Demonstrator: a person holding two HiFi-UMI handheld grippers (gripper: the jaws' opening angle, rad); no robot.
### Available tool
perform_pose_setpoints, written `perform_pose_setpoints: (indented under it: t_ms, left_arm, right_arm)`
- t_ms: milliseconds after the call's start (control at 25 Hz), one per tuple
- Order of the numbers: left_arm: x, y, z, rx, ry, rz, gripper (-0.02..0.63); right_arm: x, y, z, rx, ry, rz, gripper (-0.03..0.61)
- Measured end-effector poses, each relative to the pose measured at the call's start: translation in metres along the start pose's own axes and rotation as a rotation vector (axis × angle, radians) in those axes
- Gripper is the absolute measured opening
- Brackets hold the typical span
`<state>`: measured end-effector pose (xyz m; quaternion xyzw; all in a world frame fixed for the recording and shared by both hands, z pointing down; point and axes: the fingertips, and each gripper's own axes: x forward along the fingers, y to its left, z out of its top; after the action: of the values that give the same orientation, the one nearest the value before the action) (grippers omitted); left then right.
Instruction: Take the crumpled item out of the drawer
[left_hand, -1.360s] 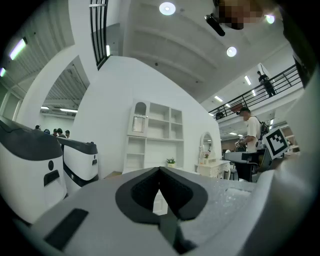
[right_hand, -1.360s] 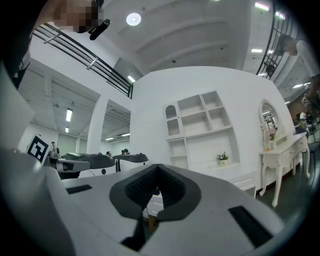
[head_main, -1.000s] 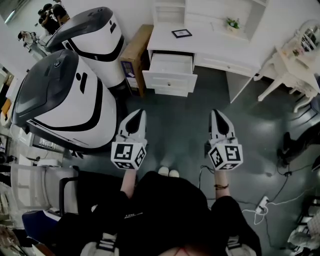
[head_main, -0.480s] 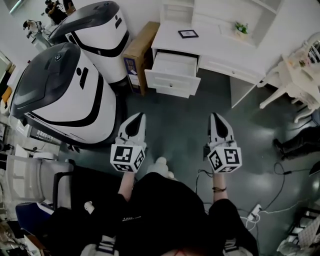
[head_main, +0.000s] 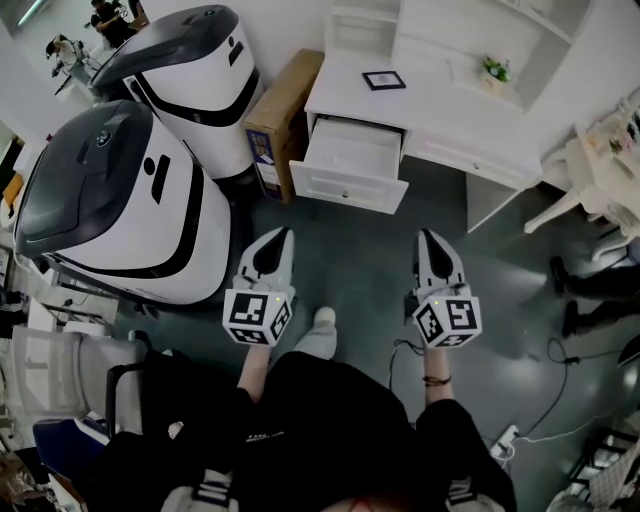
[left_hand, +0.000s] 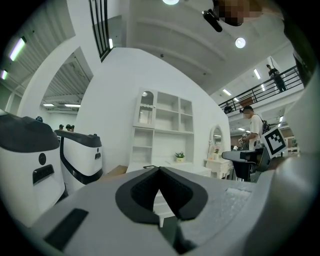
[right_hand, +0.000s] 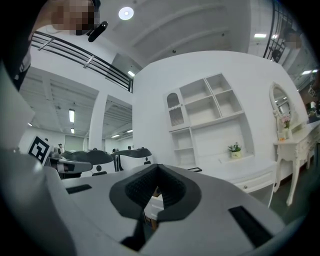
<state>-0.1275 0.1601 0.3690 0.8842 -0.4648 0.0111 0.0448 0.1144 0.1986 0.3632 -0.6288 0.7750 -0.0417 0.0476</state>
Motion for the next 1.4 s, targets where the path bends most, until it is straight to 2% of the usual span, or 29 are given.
perform_pose_setpoints:
  t_ms: [600,960,1400]
  left_arm:
    - [0.138,0.074,0.001,-0.005,0.029,-0.045,-0.003]
    - [0.19,0.091,-0.013,-0.029,0.071,-0.064,-0.003]
    - [0.281,0.114,-0.042,-0.088,0.144,-0.038,-0.003]
  right_arm:
    - [0.154,-0.039,-0.011,0.025,0.03,-0.004,-0.009]
    - [0.205,-0.057,-0.028,0.041,0.077,0.019,-0.009]
    - [0.301,-0.096,-0.061,0.064,0.183,0.09,-0.009]
